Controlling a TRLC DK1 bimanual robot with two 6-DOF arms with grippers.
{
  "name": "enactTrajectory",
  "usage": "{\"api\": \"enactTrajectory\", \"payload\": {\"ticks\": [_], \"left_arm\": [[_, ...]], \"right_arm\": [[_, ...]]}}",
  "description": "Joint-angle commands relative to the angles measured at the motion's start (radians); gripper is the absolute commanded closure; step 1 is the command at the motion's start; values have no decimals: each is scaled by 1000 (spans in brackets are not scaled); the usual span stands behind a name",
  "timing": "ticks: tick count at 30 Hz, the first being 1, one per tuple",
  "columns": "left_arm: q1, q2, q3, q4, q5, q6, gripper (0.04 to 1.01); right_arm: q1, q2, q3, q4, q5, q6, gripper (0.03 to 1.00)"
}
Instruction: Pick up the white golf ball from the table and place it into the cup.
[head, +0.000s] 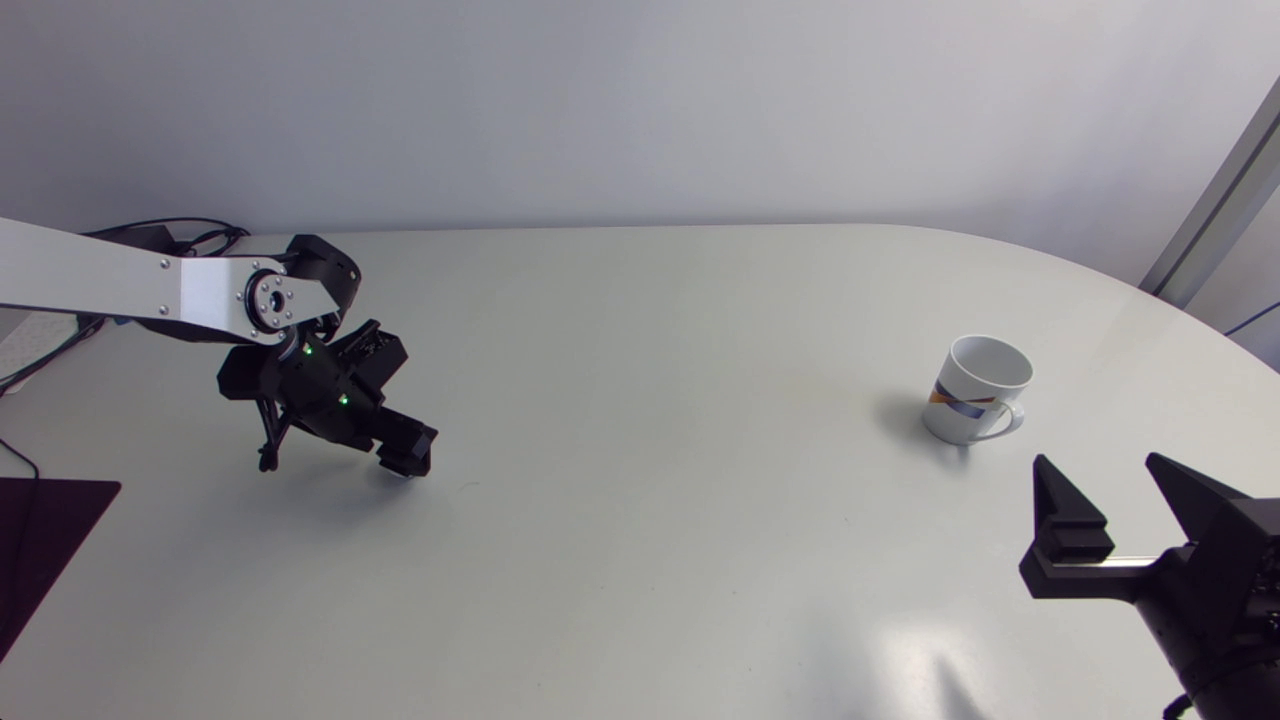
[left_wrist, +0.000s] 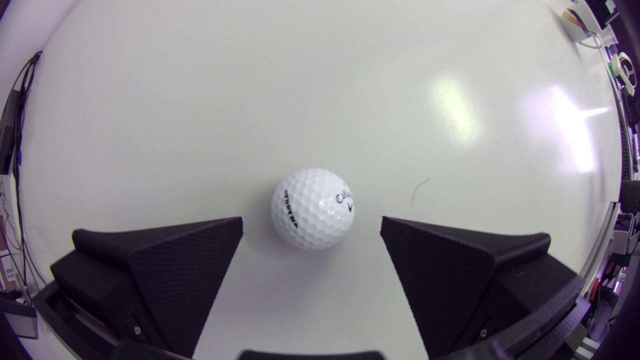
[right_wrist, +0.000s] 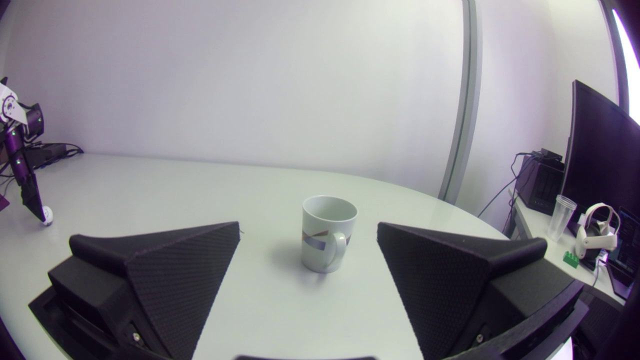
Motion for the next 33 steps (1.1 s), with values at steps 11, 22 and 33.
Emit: {"api": "enactTrajectory", "payload": {"ticks": [11,22,33], "left_arm": [[-23,57,25,40,-6,22,121],[-23,74,29,49,-9,22,385],[-23,69,14,72,-31,30,467]], "right_arm": [[8,-7,-30,-42,1,21,69],[8,-7,-30,-42,1,21,69],[8,-7,-30,-42,1,21,69]]}}
